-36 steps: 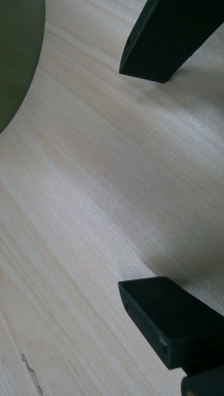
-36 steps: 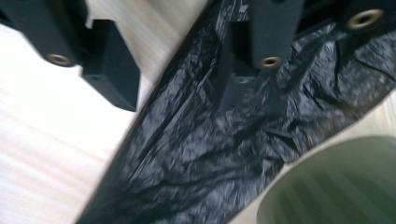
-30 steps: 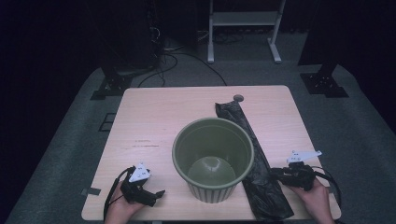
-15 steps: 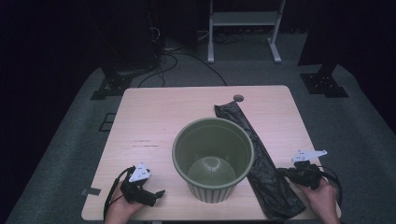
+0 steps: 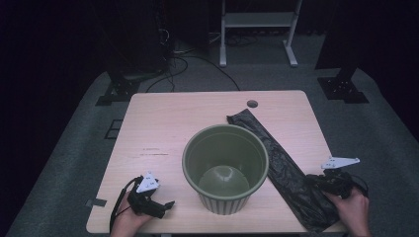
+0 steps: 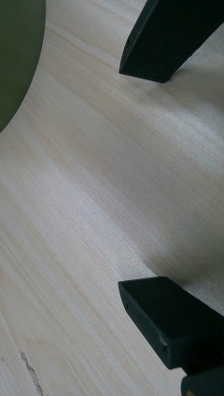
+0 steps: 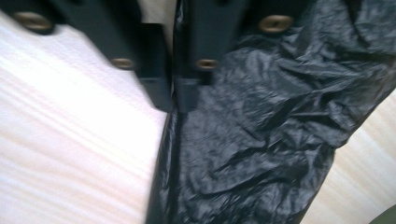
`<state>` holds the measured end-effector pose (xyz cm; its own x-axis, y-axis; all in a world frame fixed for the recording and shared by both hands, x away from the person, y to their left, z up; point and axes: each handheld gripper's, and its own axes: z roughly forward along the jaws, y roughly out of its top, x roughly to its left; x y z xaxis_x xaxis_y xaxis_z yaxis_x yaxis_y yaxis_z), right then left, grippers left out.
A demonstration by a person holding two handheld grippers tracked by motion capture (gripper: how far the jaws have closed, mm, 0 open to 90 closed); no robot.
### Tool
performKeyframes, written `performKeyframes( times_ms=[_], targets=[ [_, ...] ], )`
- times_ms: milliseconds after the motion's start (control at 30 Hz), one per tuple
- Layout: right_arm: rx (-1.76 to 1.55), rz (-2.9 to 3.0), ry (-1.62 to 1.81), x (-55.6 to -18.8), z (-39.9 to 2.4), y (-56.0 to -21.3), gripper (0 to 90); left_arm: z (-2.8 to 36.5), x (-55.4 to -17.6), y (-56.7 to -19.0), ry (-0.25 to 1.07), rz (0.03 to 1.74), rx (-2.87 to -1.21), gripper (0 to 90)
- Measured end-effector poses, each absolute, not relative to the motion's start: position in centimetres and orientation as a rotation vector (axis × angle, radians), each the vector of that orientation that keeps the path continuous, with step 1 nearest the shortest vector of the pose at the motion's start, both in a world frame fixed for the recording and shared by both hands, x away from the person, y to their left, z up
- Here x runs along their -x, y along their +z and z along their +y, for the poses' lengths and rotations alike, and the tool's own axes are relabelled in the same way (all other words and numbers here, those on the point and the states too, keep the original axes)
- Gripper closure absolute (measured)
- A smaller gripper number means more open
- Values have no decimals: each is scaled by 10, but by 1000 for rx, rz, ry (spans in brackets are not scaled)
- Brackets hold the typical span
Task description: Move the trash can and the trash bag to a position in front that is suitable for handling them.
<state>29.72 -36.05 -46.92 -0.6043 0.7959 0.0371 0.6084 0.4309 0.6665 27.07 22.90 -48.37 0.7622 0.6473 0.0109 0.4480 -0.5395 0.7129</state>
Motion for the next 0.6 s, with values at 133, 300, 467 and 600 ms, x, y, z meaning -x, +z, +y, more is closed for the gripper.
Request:
performKeyframes(
  times_ms=[133, 300, 467, 600],
  targets=[
    [-1220, 2355, 953, -295, -359, -463, 580, 229, -271, -484, 356, 814, -2233, 0],
    [-1217, 2338, 967, -295, -351, -455, 391, 229, -271, -484, 356, 816, -2232, 0],
    [-1232, 2299, 970, -298, -343, -451, 191, 229, -271, -484, 356, 817, -2232, 0],
    [-1238, 2299, 1009, -302, -336, -447, 126, 229, -271, -484, 356, 817, -2232, 0]
  ],
)
